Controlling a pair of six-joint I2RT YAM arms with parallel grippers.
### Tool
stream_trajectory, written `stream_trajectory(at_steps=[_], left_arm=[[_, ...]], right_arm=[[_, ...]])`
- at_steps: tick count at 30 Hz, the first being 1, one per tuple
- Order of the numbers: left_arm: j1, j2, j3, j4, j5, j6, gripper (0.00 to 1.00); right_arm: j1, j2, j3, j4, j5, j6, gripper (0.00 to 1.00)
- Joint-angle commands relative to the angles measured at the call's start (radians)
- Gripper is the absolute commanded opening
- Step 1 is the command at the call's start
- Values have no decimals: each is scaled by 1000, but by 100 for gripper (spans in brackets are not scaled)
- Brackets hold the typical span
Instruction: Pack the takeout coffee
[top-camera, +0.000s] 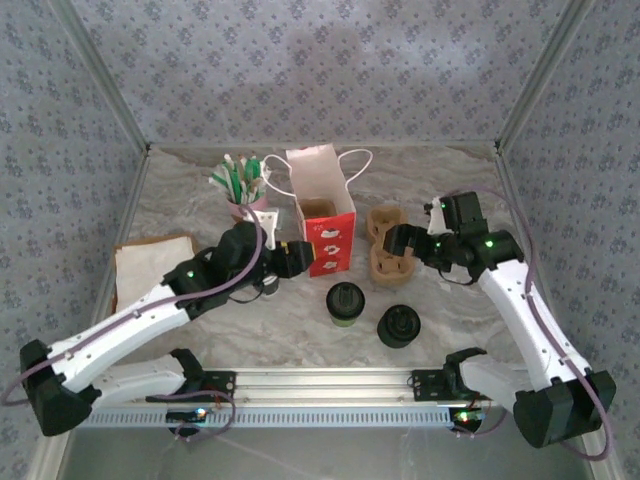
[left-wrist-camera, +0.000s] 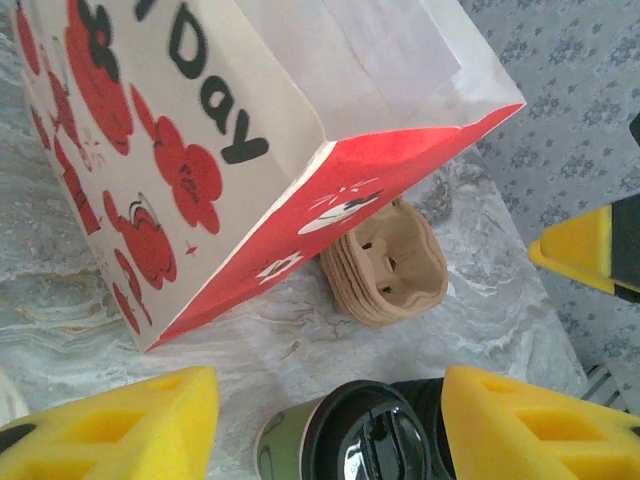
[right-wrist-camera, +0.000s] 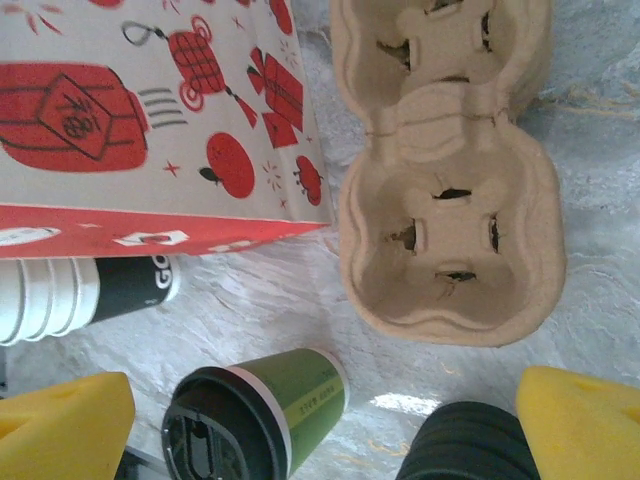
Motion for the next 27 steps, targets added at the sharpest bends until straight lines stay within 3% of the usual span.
stream_trajectory(at_steps=[1,3,6,12,27], left_arm=[[-5,-53,-23,-76,-21,21,64],[-6,-81,-30,-95,-31,27,69],[-5,-115,-40,-108,-31,39,76],[-4,-177,-59,-133,21,71,99],[-3,-300,-108,-190,-7,99,100]], right_arm=[[-63,-49,-44,64,-200,9,100],[-99,-61,-85,133,-266,70,100],[-93,-40,-82,116,-230,60,100],[55,1,-42,22,-68,58,100],[539,228,191,-223,474,196,98]])
